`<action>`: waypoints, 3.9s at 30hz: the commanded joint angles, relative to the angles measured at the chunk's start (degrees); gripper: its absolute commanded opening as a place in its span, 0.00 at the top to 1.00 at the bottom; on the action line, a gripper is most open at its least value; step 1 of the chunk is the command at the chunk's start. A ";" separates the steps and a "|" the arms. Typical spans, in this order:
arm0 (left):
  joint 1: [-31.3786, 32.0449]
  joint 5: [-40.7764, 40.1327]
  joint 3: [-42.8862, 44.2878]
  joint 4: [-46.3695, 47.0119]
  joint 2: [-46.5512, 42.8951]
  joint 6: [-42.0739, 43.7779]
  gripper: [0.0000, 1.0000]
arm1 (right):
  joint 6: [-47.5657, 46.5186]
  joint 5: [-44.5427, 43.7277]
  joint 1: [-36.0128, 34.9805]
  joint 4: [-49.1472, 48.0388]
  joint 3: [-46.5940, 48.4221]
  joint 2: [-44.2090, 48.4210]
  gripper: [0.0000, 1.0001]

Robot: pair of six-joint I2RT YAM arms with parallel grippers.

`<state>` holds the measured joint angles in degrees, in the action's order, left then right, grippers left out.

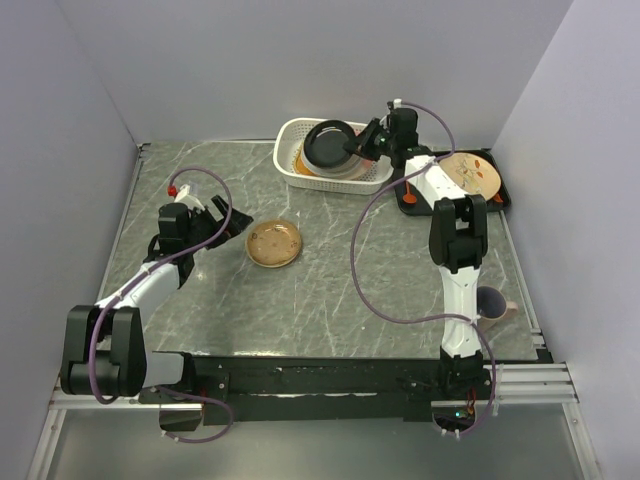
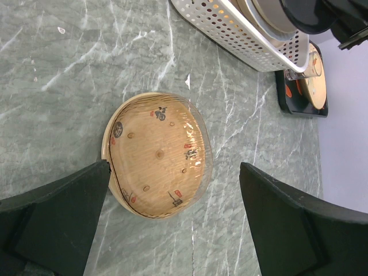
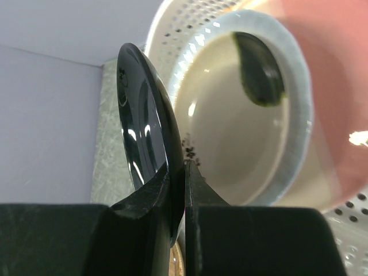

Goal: Place the plates into the plastic bin on the countertop
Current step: Place the plate in the plastic bin, then pick up the plate at the center of the board.

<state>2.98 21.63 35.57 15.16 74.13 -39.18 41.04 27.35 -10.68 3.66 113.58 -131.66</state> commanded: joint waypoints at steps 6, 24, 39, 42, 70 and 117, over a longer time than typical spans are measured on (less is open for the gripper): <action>0.00 1.31 0.73 2.16 1.28 1.21 0.01 | 1.06 -2.65 0.92 -1.99 2.35 -0.44 0.99; 0.00 1.14 0.46 1.81 1.55 1.56 0.01 | 0.54 -3.88 0.92 -1.90 -0.01 -0.98 0.59; 0.00 1.22 0.20 1.63 1.55 1.56 0.01 | -0.78 -7.66 0.83 -6.30 -7.49 7.02 0.30; 0.00 1.40 0.20 1.80 2.16 1.39 0.01 | -1.39 -8.89 0.92 -6.21 -8.63 8.78 0.27; 0.09 3.60 0.29 5.67 14.02 1.03 0.19 | 0.10 -4.15 -2.85 -17.19 -39.74 26.44 0.26; 1.15 4.21 1.69 8.84 24.75 -0.55 0.99 | -3.42 -0.64 -20.79 -8.23 -33.69 12.74 0.50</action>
<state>3.75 25.85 36.03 24.16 98.02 -40.36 39.09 26.09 -30.81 -5.80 76.66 -117.43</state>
